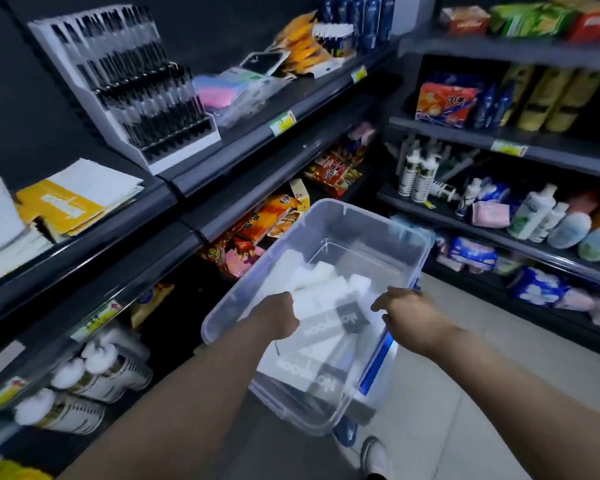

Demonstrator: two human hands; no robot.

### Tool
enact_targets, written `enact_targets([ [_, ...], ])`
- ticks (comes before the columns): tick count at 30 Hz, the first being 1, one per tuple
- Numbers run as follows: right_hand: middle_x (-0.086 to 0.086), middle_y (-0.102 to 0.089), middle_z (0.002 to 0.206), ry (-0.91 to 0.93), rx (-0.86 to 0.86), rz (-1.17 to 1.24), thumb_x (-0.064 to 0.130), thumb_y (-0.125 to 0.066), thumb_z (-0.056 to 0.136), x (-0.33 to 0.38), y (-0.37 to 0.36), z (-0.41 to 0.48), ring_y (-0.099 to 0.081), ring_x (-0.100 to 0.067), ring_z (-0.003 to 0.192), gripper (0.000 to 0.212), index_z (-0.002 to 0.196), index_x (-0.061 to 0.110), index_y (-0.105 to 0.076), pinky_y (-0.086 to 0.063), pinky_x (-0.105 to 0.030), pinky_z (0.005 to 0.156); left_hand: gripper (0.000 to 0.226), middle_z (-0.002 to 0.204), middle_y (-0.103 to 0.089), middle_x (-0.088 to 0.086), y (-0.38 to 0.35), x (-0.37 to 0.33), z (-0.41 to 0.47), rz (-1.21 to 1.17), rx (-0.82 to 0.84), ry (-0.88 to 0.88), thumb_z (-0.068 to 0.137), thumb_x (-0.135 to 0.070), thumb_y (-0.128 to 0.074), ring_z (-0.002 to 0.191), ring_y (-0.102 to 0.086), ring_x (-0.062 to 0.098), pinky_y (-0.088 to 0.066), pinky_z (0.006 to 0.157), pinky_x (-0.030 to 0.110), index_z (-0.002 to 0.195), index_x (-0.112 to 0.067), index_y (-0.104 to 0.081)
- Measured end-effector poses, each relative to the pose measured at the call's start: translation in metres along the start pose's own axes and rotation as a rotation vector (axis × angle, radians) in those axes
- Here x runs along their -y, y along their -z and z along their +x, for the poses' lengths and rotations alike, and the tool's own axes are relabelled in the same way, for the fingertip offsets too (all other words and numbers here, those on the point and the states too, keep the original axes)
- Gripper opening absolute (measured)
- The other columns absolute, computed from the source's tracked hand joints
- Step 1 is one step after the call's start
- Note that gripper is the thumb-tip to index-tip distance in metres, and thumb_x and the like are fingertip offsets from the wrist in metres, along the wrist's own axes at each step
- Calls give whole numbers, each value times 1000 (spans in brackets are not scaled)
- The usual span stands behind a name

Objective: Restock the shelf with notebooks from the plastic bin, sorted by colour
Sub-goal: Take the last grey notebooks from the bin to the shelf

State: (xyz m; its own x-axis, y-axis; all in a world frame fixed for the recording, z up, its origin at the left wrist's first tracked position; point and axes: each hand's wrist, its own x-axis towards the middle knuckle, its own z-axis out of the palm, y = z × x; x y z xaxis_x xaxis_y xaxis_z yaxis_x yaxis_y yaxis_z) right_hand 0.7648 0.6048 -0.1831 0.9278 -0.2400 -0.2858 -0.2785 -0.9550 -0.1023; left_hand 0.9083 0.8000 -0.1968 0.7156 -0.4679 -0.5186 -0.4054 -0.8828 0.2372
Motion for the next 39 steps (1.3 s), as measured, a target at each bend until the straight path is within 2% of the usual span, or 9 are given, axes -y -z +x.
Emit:
enact_targets([
  [7,0,-53,135,182,21,-15,8,-46,91,-19,4,35,-45,-18,130,48,133,30,-52,-16,-35,118,53,140,-47,9,-27,-12,46,94,13,127,89,-20,-54,127,-48,27,-44,103,40,139,-12,-38],
  [12,2,-57,128,224,41,-40,9,-46,92,-26,0,46,-52,-19,118,45,132,30,-53,-28,-31,110,77,149,-36,6,-38,-15,80,138,26,40,84,-31,-65,136,-37,24,-38,109,42,148,-14,-26],
  [19,6,-59,129,207,88,-37,10,-46,90,-28,-5,57,-56,-18,117,47,132,31,-52,-40,-32,100,114,147,-33,11,-51,-4,93,157,8,80,62,-51,-83,136,-35,29,-31,113,42,148,-10,-20],
  [22,5,-59,129,186,107,-54,13,-44,92,-25,-3,60,-56,-19,116,44,130,32,-53,-40,-33,100,97,129,-46,10,-48,0,90,259,-35,89,60,-51,-84,121,-45,28,-41,100,35,135,-10,-37],
  [25,6,-58,130,156,143,-75,14,-42,93,-21,2,63,-56,-18,114,44,131,33,-52,-41,-32,95,55,125,-56,10,-36,4,77,231,-56,88,81,-33,-72,114,-55,28,-47,89,37,126,-11,-49],
  [29,4,-55,131,148,192,-53,19,-42,93,-5,-2,84,-55,-20,117,41,131,32,-50,-42,-31,93,39,113,-65,13,3,12,41,211,-217,164,99,-22,-49,100,-64,31,-50,71,40,135,-11,-38],
  [32,0,-51,139,142,289,82,25,-46,93,15,-24,105,-49,-20,126,42,135,29,-47,-40,-28,98,22,95,-66,10,28,27,5,65,-389,216,100,-23,-44,75,-59,31,-44,58,38,119,-15,-38],
  [35,-6,-41,148,131,397,157,30,-56,91,36,-53,115,-41,-23,134,60,145,17,-33,-36,-31,108,15,79,-60,5,42,39,-25,-132,-547,218,98,-23,-47,66,-55,27,-48,56,40,107,-17,-38],
  [39,-11,-38,137,55,322,21,53,-74,72,57,-73,114,-40,-29,125,94,141,10,-27,-43,-42,101,20,86,-66,5,41,47,-47,-230,-615,221,97,-23,-50,73,-61,28,-49,59,39,115,-17,-43],
])
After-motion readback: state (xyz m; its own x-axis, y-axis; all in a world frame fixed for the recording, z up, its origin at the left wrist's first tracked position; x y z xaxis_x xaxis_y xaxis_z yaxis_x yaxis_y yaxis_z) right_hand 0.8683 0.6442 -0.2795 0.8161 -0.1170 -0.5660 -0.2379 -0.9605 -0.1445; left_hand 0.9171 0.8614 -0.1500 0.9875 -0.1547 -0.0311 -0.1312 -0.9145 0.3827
